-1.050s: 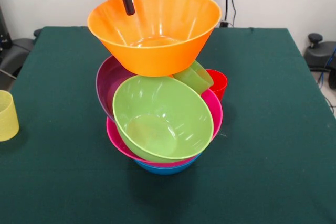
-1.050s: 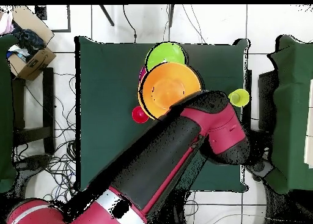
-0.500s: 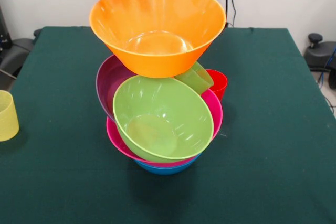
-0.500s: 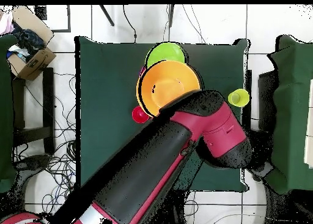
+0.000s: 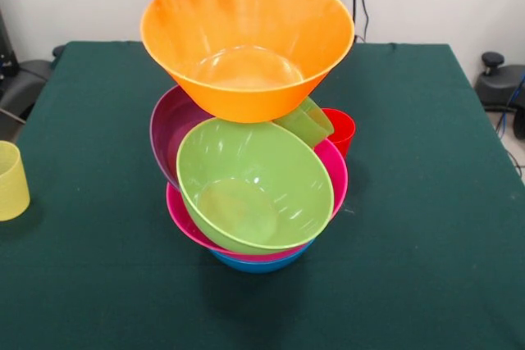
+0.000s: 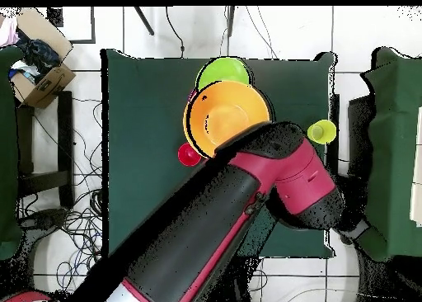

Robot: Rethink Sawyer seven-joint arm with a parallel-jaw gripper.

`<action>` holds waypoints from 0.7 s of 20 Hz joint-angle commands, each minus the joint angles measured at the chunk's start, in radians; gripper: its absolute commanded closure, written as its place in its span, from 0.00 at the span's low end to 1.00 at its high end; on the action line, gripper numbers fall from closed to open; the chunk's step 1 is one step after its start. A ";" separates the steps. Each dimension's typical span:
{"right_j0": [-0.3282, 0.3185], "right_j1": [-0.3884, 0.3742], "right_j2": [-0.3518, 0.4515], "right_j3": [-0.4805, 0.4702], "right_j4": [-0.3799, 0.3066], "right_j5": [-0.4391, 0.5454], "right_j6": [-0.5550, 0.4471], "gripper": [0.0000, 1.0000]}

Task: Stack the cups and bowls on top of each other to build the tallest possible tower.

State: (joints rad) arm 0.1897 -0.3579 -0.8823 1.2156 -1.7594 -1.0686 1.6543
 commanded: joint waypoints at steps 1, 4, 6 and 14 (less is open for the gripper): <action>0.005 0.016 0.132 0.020 -0.031 0.002 -0.035 0.00; 0.006 0.015 0.136 0.024 -0.027 0.006 -0.038 0.00; 0.006 0.015 0.139 0.028 -0.024 0.010 -0.046 0.00; 0.010 0.020 0.129 0.029 -0.034 0.015 -0.047 0.00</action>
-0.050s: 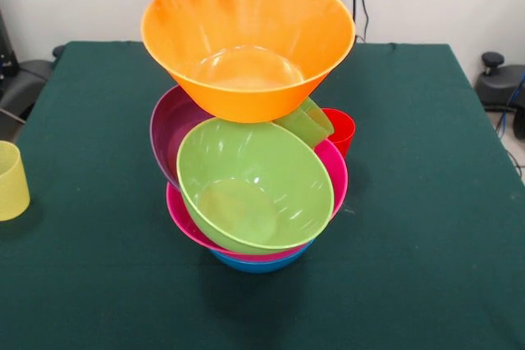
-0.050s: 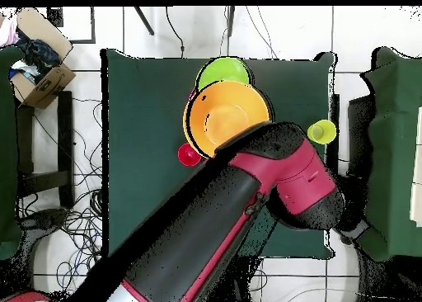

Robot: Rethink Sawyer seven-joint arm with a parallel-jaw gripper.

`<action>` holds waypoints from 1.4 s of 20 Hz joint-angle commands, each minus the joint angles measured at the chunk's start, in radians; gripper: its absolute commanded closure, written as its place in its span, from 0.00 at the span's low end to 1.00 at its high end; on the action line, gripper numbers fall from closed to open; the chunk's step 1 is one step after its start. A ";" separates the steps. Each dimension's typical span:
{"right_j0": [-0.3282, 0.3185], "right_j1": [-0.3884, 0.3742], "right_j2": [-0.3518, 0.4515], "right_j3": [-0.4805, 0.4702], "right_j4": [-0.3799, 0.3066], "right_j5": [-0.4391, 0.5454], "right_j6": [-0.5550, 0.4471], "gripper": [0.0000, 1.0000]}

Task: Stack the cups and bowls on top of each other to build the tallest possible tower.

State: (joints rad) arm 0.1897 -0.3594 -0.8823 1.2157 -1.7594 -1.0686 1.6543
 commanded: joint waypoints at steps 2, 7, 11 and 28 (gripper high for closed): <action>0.013 0.024 0.129 0.030 -0.035 0.018 -0.050 0.00; 0.017 0.036 0.121 0.030 -0.040 0.033 -0.042 0.00; 0.024 0.054 0.107 0.028 -0.055 0.048 -0.034 0.00; 0.019 0.052 0.118 0.025 -0.079 0.052 -0.046 0.00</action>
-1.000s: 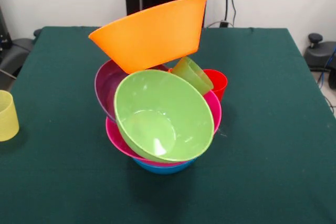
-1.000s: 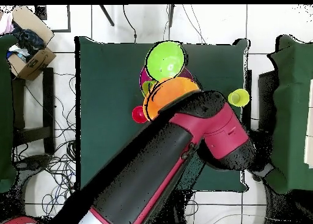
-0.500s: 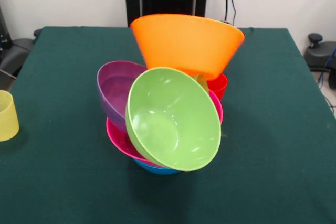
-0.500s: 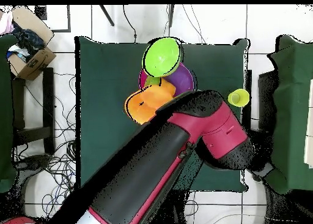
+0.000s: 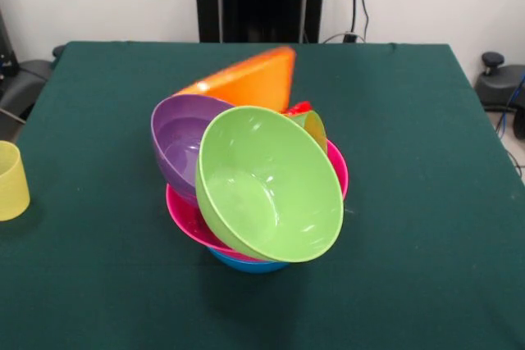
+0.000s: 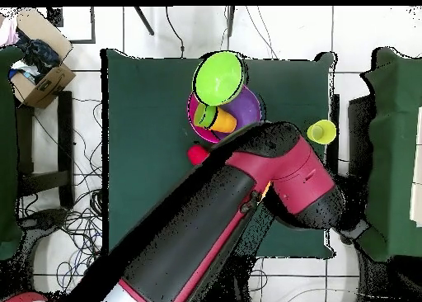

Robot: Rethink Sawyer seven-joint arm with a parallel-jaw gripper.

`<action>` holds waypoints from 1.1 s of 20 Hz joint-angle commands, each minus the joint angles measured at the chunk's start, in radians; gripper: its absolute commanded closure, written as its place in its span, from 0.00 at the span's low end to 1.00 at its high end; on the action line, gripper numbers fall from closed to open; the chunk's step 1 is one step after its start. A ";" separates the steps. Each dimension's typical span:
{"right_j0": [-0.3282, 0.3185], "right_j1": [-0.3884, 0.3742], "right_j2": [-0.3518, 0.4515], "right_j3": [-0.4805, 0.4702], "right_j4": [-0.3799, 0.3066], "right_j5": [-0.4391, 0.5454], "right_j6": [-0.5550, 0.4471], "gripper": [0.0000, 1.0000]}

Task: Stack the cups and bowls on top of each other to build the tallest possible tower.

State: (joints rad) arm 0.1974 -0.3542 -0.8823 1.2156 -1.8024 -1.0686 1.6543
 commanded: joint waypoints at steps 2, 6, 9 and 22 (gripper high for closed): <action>0.012 0.045 0.119 0.027 -0.036 0.050 -0.041 0.00; 0.014 0.041 0.120 0.030 -0.036 0.047 -0.033 0.00; 0.013 0.042 0.119 0.027 -0.034 0.046 -0.023 0.00; 0.012 0.063 0.120 0.009 0.014 0.071 0.121 0.00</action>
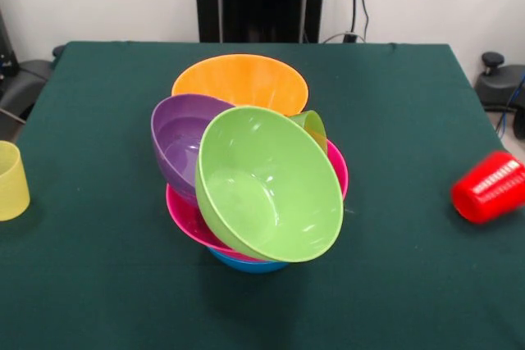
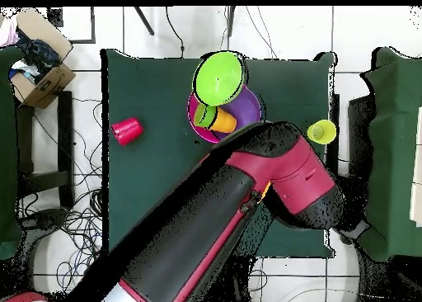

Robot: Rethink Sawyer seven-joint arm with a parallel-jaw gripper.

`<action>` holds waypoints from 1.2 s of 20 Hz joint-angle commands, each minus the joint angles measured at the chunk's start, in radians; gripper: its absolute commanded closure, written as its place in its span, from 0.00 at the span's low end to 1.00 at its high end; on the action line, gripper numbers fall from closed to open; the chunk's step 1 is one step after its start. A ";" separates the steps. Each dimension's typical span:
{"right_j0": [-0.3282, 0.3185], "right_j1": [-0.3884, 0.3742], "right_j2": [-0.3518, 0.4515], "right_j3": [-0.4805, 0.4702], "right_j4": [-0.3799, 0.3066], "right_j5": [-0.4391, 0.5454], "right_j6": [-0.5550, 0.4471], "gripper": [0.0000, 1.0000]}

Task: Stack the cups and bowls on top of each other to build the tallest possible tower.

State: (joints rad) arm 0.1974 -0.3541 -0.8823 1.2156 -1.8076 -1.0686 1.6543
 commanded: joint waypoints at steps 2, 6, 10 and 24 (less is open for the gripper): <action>0.014 0.091 0.108 -0.007 0.026 0.095 0.193 0.00; 0.024 0.139 0.095 -0.029 0.019 0.095 0.298 0.00; 0.021 0.091 0.125 -0.035 0.061 0.106 0.188 0.00; 0.036 0.218 0.002 -0.152 -0.086 -0.022 0.597 0.00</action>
State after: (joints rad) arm 0.2094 -0.2589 -0.9558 1.1337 -1.8211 -1.0688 2.1254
